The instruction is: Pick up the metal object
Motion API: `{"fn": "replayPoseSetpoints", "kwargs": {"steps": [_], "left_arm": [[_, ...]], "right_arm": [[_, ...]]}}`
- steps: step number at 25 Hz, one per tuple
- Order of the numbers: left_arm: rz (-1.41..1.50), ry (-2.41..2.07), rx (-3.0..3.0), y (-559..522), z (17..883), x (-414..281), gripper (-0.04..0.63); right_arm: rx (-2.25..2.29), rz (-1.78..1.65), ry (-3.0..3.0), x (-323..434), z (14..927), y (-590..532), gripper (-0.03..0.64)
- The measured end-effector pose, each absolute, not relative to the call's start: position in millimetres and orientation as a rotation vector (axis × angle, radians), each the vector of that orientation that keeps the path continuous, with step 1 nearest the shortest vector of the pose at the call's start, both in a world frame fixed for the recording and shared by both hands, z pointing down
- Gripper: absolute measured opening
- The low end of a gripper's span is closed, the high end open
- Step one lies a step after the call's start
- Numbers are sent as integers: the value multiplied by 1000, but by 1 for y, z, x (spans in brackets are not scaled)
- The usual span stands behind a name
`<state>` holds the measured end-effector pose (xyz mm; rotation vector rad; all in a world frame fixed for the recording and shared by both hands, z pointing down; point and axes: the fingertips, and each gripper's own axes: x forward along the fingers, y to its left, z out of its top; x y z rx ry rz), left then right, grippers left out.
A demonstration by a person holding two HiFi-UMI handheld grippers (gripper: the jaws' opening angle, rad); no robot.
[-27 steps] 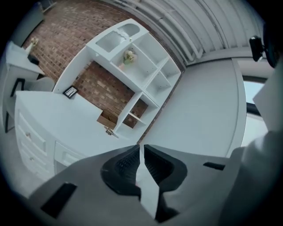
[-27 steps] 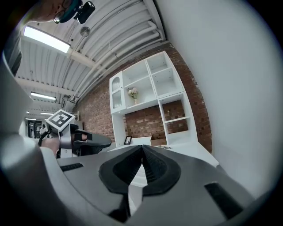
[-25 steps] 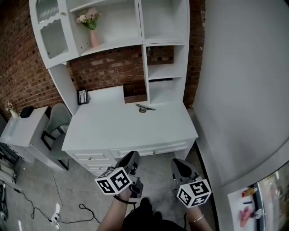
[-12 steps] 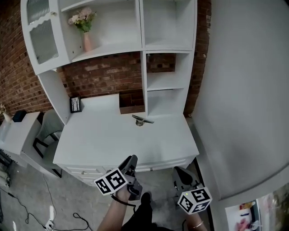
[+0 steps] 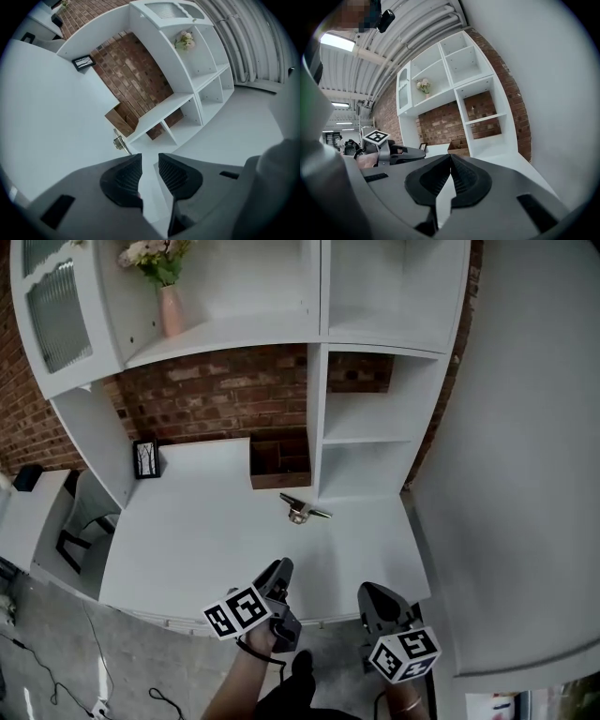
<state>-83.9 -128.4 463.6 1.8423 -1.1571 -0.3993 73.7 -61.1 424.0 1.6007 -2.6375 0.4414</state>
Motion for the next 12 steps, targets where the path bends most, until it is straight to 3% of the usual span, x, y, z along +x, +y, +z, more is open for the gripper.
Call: {"fn": "replayPoseSetpoints", "kwargs": {"steps": [12], "left_arm": [[-341, -1099, 1814, -216, 488, -74, 138]], "right_arm": [[1645, 495, -2586, 70, 433, -146, 5]]}}
